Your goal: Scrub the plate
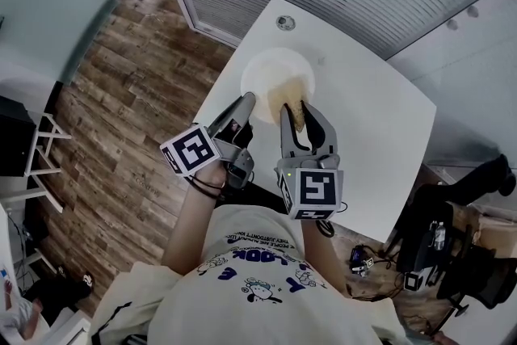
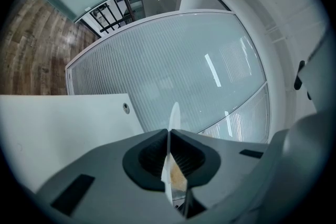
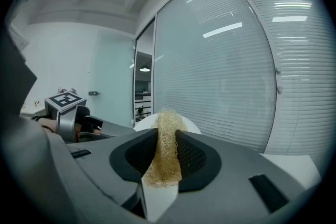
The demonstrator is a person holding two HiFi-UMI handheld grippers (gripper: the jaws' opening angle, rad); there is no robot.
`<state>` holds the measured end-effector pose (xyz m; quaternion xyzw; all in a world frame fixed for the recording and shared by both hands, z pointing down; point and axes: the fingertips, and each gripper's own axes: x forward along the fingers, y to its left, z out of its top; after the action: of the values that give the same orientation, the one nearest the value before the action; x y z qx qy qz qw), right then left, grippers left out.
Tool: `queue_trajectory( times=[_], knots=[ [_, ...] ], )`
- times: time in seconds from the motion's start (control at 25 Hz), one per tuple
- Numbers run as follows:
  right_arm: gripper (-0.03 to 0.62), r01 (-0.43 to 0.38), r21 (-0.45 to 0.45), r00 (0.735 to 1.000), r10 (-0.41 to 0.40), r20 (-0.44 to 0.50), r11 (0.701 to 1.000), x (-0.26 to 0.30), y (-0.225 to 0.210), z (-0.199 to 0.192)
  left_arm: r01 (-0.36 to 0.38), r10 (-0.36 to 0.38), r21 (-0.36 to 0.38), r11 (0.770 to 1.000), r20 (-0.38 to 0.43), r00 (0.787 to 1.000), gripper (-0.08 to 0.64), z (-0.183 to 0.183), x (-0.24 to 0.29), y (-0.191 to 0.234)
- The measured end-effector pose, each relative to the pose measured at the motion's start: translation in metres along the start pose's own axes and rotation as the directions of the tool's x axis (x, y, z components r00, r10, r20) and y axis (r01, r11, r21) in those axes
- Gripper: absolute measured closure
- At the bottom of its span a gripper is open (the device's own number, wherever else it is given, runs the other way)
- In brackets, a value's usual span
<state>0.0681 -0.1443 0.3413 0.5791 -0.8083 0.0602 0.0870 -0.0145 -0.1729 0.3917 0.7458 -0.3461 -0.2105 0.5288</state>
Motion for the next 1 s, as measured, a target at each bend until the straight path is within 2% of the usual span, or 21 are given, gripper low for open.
queue_trajectory(
  times=[0.56, 1.0],
  knots=[
    [0.491, 0.079, 0.02, 0.997, -0.079, 0.0, 0.997, -0.009, -0.024, -0.004, 0.033, -0.033, 0.015, 0.999, -0.012, 0.999, 0.52, -0.005, -0.001, -0.007],
    [0.491, 0.143, 0.021, 0.99, -0.143, 0.011, 0.99, -0.013, -0.042, -0.003, 0.021, -0.021, 0.007, 1.0, -0.038, 0.999, 0.52, -0.015, -0.006, -0.002]
  ],
)
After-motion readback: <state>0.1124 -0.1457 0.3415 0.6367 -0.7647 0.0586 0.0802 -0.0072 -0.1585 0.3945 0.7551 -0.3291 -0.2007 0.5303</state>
